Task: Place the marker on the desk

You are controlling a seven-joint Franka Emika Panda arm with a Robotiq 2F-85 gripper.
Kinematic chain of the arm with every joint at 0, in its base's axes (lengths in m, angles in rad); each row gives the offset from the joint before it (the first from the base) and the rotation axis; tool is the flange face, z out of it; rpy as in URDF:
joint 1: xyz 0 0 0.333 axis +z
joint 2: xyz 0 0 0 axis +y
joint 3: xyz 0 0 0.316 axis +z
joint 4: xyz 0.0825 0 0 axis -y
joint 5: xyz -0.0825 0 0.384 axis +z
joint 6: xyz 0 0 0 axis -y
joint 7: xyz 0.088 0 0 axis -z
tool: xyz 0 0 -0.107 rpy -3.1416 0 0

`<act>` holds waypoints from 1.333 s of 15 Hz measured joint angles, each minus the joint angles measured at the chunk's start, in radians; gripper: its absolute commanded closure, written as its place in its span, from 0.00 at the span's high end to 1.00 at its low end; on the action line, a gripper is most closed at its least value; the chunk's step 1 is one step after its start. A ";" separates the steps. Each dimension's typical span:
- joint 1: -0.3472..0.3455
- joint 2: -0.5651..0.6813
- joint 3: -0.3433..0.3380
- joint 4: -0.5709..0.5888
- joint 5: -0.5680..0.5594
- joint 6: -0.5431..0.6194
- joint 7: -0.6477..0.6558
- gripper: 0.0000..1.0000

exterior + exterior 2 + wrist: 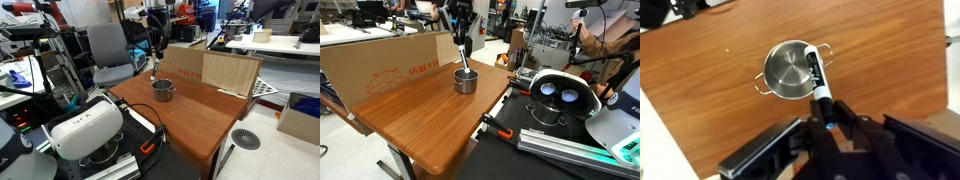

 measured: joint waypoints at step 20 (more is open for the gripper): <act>-0.014 0.288 0.022 0.343 0.392 -0.266 -0.199 0.06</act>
